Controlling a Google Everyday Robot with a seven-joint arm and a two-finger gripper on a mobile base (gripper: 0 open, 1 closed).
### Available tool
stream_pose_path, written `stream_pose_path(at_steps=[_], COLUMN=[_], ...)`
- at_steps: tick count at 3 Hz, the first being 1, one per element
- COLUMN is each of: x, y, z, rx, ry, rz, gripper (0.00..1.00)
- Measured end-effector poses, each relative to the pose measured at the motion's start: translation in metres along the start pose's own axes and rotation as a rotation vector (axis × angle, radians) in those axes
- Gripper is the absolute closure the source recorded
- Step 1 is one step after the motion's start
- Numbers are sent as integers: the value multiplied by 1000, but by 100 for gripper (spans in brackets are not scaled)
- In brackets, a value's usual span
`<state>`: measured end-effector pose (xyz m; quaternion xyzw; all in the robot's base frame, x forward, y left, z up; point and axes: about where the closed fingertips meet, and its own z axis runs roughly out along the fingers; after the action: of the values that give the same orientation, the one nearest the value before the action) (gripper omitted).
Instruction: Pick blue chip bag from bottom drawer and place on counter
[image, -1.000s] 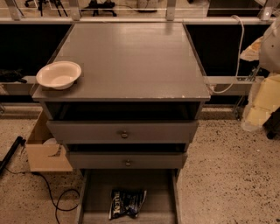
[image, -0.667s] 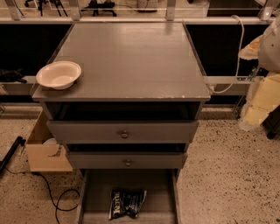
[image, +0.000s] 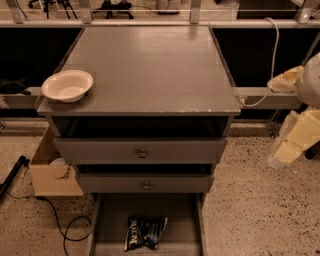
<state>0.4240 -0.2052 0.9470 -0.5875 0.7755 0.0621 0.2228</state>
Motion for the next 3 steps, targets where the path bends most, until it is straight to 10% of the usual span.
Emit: stream_pose_path(at_steps=[3], x=[17], y=[31], z=[62], rx=[-185], ry=[-401], rz=[135], gripper=[0])
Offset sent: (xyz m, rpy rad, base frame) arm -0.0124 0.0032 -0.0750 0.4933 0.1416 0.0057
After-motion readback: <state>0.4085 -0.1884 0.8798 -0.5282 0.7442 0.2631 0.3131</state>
